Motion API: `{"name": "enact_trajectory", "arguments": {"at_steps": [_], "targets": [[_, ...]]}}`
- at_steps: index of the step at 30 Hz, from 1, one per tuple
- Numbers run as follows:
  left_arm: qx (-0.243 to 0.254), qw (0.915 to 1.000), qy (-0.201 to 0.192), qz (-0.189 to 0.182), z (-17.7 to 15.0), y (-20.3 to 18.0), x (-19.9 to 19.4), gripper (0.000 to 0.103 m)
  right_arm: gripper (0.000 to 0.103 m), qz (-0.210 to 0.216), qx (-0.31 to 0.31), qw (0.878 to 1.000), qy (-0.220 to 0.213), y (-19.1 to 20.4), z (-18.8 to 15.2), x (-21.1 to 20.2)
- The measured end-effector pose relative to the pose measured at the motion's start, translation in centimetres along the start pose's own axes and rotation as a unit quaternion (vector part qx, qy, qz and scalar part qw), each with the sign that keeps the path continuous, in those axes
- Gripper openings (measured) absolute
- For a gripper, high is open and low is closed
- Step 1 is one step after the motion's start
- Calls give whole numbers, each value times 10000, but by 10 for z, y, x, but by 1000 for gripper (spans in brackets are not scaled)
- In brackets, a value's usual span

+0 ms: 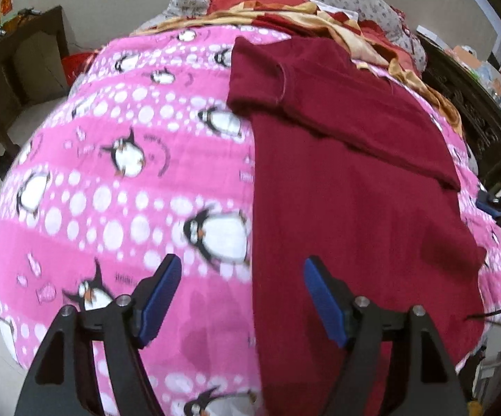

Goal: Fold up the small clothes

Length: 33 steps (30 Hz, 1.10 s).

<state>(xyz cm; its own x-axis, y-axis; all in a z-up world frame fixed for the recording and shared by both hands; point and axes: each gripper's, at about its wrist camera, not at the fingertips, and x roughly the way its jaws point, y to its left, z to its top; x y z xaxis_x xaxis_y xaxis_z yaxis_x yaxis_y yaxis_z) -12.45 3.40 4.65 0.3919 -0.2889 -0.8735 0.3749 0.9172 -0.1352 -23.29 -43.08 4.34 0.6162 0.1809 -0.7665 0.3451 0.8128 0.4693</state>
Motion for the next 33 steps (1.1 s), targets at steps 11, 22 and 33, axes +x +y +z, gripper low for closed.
{"name": "enact_trajectory", "arguments": {"at_steps": [11, 22, 33], "targets": [[-336, 9955, 656, -594, -37, 0, 0, 77, 61, 533, -733, 9933, 716, 1, -75, -67], [338, 9952, 733, -558, -53, -30, 11, 20, 20, 235, -1081, 9911, 734, 21, -132, -26], [345, 9941, 709, -749, -61, -1, -19, 6, 19, 1076, -744, 9889, 710, 28, -159, -69]]}}
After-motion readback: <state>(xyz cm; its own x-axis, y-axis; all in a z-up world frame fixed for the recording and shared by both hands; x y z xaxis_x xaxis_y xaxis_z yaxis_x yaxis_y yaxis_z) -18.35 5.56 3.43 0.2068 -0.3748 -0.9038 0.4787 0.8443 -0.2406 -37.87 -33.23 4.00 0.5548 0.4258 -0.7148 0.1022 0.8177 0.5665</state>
